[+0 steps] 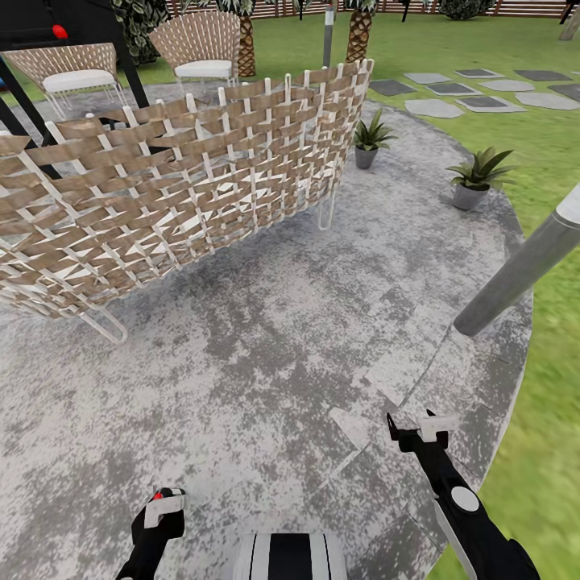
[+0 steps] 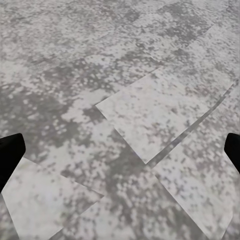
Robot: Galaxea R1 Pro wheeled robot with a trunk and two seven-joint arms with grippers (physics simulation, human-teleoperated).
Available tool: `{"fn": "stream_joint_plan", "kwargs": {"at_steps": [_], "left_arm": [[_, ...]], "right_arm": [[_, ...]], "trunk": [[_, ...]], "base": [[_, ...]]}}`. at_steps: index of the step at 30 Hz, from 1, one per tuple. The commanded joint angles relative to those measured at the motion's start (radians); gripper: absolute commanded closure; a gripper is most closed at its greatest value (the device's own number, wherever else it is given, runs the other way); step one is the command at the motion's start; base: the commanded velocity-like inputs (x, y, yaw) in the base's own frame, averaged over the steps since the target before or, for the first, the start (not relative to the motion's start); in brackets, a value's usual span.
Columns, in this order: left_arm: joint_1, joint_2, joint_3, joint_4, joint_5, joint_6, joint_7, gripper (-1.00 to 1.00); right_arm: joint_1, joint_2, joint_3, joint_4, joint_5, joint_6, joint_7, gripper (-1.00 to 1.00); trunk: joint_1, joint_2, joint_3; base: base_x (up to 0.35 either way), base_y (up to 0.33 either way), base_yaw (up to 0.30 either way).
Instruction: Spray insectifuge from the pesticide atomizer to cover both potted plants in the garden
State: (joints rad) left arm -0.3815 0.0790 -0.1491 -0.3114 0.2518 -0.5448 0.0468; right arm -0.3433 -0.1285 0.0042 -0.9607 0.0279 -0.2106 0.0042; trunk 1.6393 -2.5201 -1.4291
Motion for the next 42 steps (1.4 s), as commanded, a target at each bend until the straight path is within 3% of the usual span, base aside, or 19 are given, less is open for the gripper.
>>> {"fn": "stream_joint_plan", "kwargs": {"at_steps": [1, 7, 30, 38, 42], "left_arm": [[0.0, 0.001, -0.009, 0.0, 0.006, -0.004, 0.005, 1.0], [0.0, 0.002, -0.008, -0.002, 0.006, -0.004, 0.005, 1.0], [0.0, 0.009, -0.008, 0.001, -0.004, -0.003, 0.005, 1.0], [0.04, 0.021, -0.003, 0.002, 0.004, -0.004, 0.016, 1.0], [0.057, 0.03, -0.003, 0.002, 0.005, -0.004, 0.017, 1.0]], "right_arm": [[0.0, 0.0, 0.0, 0.0, 0.003, -0.003, 0.0, -1.0], [0.0, 0.0, 0.0, 0.0, 0.003, -0.003, 0.0, -1.0], [0.001, 0.0, 0.0, 0.053, 0.005, -0.007, -0.005, -1.0], [0.001, -0.014, -0.006, 0.159, 0.007, -0.009, -0.081, -1.0], [0.001, -0.014, -0.004, 0.215, 0.031, -0.01, -0.096, -1.0]], "trunk": [[0.0, 0.0, -0.001], [0.0, 0.0, -0.001], [-0.011, 0.005, 0.088], [-0.014, 0.007, 0.13], [-0.016, 0.008, 0.152]], "base": [[0.0, 0.0, 0.0], [0.0, 0.0, 0.0], [0.0, 0.0, 0.0], [0.0, 0.0, -0.024], [0.0, 0.0, -0.067]]}}
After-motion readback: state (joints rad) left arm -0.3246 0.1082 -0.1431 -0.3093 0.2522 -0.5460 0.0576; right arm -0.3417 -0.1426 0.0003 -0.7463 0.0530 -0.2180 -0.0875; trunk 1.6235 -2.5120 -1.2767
